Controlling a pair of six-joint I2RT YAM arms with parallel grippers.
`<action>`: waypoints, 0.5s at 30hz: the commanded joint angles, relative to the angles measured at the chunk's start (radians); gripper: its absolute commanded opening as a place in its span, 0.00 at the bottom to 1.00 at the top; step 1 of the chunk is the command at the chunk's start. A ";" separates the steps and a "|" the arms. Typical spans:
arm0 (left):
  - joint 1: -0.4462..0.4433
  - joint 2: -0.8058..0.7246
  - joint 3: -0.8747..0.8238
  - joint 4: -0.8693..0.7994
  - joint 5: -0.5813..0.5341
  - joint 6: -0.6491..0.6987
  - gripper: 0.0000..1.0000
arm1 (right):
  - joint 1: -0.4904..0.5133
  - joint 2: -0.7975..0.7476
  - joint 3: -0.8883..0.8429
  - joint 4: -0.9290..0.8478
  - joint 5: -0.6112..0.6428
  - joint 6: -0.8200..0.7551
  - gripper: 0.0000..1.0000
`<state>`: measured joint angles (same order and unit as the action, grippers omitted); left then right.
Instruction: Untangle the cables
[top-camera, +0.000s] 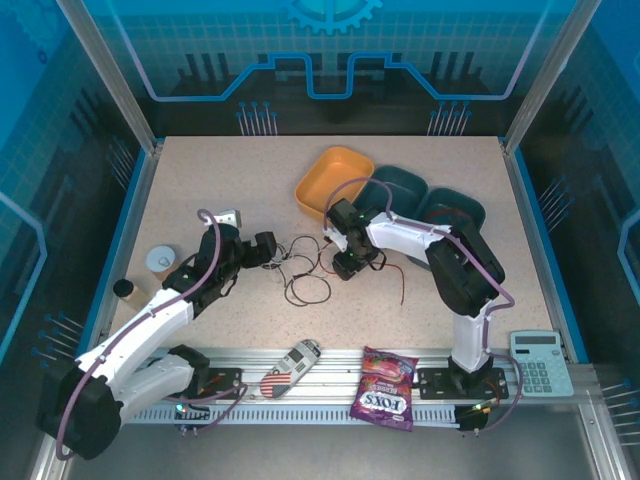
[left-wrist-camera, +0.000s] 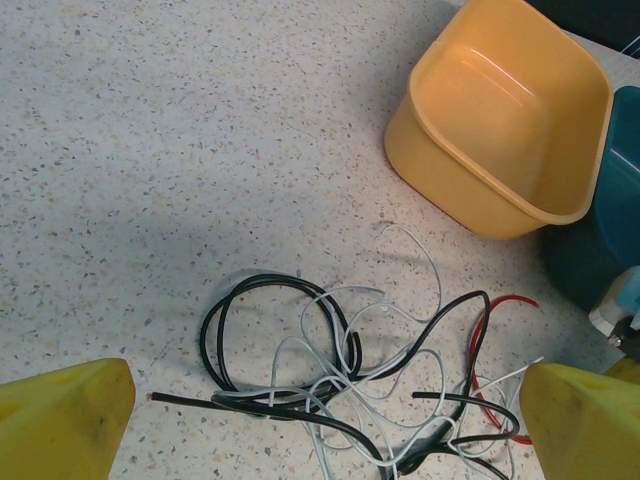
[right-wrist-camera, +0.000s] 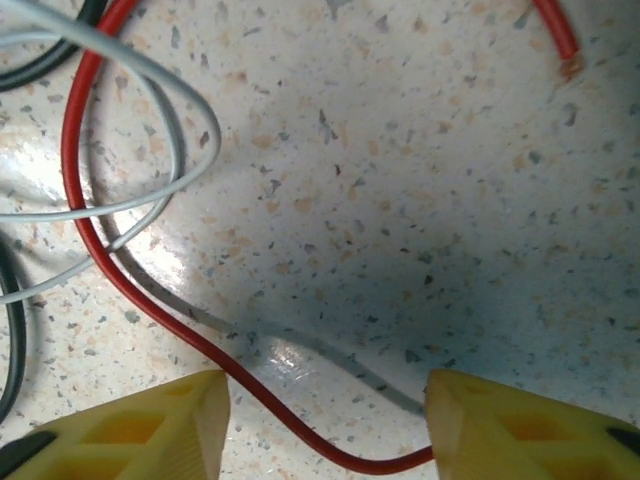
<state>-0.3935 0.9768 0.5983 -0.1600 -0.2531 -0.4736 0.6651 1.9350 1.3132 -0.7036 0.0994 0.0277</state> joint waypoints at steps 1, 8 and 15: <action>0.013 -0.011 -0.012 -0.006 0.017 -0.021 0.99 | 0.021 0.010 0.006 -0.040 -0.037 -0.008 0.51; 0.019 -0.012 -0.013 -0.002 0.029 -0.022 0.99 | 0.022 -0.019 -0.038 -0.048 -0.059 0.018 0.33; 0.022 -0.012 -0.014 0.001 0.045 -0.020 0.99 | 0.021 -0.074 -0.034 -0.063 -0.024 0.043 0.11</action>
<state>-0.3813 0.9768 0.5972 -0.1596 -0.2302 -0.4740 0.6743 1.9167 1.2808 -0.7292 0.0711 0.0544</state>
